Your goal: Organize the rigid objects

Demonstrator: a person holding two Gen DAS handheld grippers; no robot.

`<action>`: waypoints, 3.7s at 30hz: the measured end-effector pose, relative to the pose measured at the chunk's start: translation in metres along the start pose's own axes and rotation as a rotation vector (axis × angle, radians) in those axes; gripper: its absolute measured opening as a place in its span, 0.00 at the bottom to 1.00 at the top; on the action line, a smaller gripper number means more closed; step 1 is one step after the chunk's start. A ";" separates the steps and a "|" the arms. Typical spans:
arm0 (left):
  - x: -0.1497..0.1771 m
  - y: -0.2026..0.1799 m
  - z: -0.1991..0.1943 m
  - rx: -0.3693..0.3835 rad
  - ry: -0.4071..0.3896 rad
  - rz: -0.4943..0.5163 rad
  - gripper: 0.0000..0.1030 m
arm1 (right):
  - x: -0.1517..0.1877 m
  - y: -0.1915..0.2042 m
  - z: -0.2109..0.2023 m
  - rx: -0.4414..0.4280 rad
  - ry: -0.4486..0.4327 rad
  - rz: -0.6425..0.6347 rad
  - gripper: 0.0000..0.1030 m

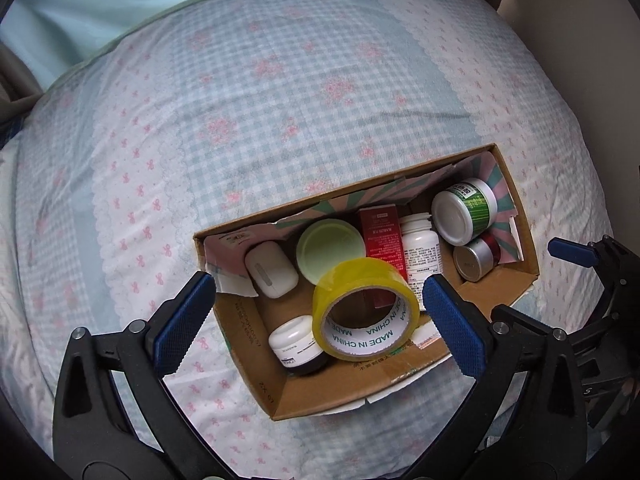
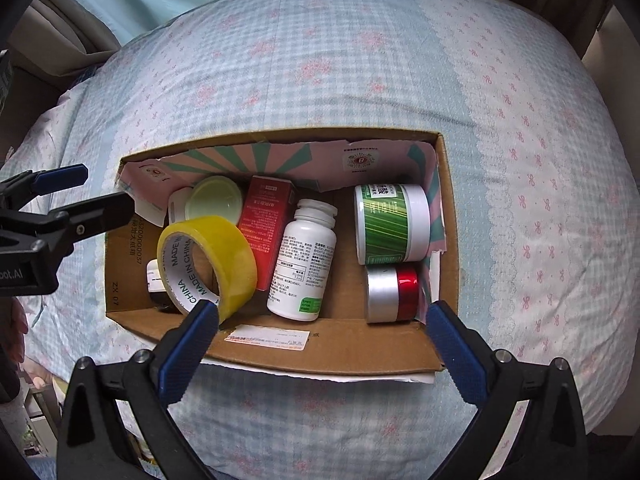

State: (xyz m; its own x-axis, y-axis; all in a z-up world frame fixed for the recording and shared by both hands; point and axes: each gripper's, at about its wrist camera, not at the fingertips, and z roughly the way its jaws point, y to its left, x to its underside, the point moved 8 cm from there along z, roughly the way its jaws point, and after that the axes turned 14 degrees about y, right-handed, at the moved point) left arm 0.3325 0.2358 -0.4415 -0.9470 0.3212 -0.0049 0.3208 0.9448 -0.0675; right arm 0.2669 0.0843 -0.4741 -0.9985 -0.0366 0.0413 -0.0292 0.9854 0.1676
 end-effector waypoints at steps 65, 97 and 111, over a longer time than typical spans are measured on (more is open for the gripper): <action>0.196 -0.229 -0.398 -0.217 -0.886 -0.264 1.00 | 0.190 -0.117 -0.433 0.142 -0.835 -0.004 1.00; 0.200 -0.227 -0.407 -0.250 -0.921 -0.270 1.00 | 0.190 -0.120 -0.436 0.139 -0.858 -0.002 1.00; 0.201 -0.222 -0.411 -0.293 -0.967 -0.299 1.00 | 0.185 -0.121 -0.437 0.145 -0.857 -0.001 1.00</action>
State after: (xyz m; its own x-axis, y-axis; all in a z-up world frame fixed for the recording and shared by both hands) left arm 0.0779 0.1176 -0.0177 -0.5571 0.0051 -0.8304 -0.0592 0.9972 0.0459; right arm 0.1058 -0.1145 -0.0568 -0.6882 0.0428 -0.7242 0.0226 0.9990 0.0376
